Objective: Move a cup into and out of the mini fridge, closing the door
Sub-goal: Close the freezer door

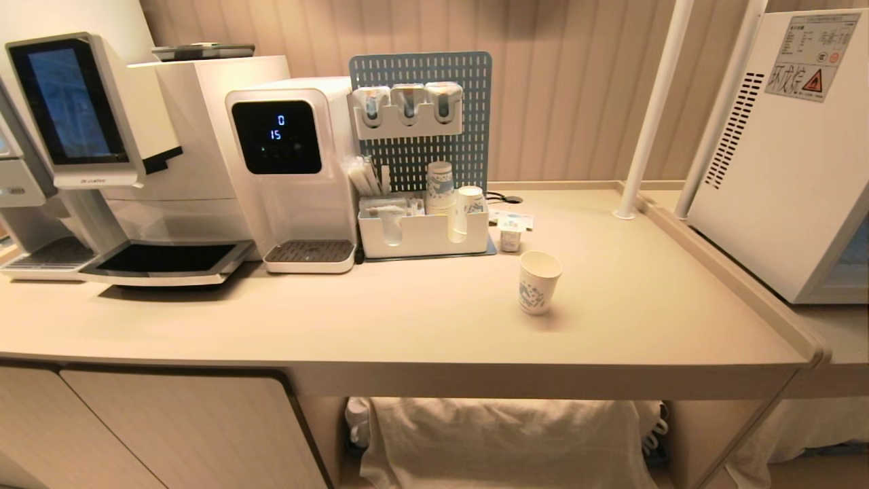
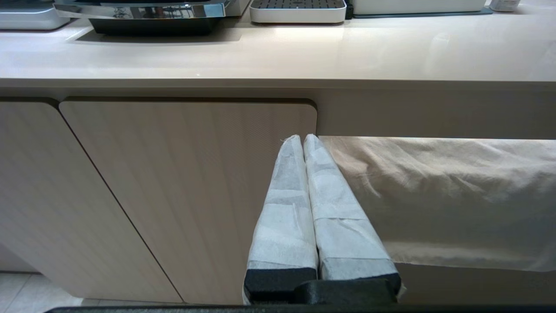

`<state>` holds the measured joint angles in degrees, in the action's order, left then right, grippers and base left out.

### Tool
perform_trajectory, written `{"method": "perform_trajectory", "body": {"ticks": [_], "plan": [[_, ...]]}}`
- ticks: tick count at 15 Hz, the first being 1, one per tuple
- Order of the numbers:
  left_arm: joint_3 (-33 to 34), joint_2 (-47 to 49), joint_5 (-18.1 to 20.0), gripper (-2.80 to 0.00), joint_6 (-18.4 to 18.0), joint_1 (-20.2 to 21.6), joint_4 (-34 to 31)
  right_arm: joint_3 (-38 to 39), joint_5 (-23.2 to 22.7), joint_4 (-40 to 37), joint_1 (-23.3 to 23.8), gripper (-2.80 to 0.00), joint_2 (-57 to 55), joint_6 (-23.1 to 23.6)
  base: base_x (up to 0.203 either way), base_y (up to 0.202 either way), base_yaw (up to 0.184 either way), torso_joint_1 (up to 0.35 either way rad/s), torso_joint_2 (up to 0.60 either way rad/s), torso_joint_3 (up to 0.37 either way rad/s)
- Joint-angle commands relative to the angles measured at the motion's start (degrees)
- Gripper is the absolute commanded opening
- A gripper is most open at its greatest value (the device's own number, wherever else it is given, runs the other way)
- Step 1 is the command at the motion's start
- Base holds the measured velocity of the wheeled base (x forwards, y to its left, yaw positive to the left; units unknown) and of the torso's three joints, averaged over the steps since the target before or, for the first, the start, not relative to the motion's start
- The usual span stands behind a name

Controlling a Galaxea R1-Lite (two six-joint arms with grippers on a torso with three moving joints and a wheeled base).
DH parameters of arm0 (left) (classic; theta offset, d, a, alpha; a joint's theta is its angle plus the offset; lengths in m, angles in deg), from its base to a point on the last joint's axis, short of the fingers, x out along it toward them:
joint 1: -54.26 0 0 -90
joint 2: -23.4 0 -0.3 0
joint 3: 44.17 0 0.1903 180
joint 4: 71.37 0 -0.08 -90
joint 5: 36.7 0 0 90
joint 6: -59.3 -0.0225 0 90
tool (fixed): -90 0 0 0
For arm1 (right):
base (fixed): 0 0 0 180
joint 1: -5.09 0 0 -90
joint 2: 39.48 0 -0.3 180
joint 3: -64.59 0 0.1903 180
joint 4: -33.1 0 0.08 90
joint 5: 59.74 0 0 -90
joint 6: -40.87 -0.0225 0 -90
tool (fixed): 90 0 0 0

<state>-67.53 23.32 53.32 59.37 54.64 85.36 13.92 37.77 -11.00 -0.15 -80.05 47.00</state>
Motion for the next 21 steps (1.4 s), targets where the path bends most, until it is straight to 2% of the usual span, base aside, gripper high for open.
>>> {"method": "perform_trajectory", "body": {"ticks": [1, 4, 9, 11, 13, 14, 15, 16, 21], "plan": [[0.00, -0.01, -0.01, -2.80, 0.01, 0.06, 0.07, 5.51, 0.00, -0.90, 1.77, -2.80, 13.71, 0.54, 0.000, 0.000, 0.000, 0.000, 0.00, 0.000], [0.00, -0.01, -0.01, -2.80, 0.06, 0.06, -0.01, 13.04, -0.26, -1.31, 2.93, -2.80, 25.60, 1.08, 0.000, 0.000, 0.000, 0.000, 0.00, 0.000], [0.00, -0.01, -0.01, -2.80, 0.07, 0.06, 0.06, 22.85, -5.06, 13.94, 3.74, -2.80, 29.46, 0.80, 0.000, 0.000, 0.000, 0.000, 0.00, 0.000], [0.00, -0.01, -0.01, -2.80, 0.01, 0.06, -0.01, 23.25, -9.79, 13.81, 4.03, -2.80, 32.18, 1.63, 0.000, 0.000, 0.000, 0.000, 0.00, 0.000], [0.00, -0.01, -0.01, -2.80, 0.01, 0.06, 0.07, 23.02, -9.76, 12.34, 4.17, -2.80, 39.08, 1.50, 0.000, 0.000, 0.000, 0.000, 0.00, 0.000], [0.00, -0.01, -0.01, -2.80, 0.01, 0.03, -0.01, 23.51, -9.22, 14.22, 4.24, -2.80, 40.57, -0.13, 0.000, 0.000, 0.000, 0.000, 0.00, 0.000], [0.00, -0.01, -0.01, -2.80, 0.01, 0.06, -0.01, 23.95, -8.16, 14.32, 4.42, -2.80, 40.70, -2.98, 0.000, 0.000, 0.000, 0.000, 0.00, 0.000], [0.00, -0.01, -0.01, -2.80, 0.01, 0.02, -0.01, 23.94, -7.53, 11.89, 4.53, -2.80, 40.67, -3.34, 0.000, 0.000, 0.000, 0.000, 0.00, 0.000], [0.00, -0.01, -0.01, -2.80, 0.01, 0.04, -0.01, 23.79, -7.42, 11.54, 4.54, -2.80, 40.66, -3.94, 0.000, 0.000, 0.000, 0.000, 0.00, 0.000]]}}
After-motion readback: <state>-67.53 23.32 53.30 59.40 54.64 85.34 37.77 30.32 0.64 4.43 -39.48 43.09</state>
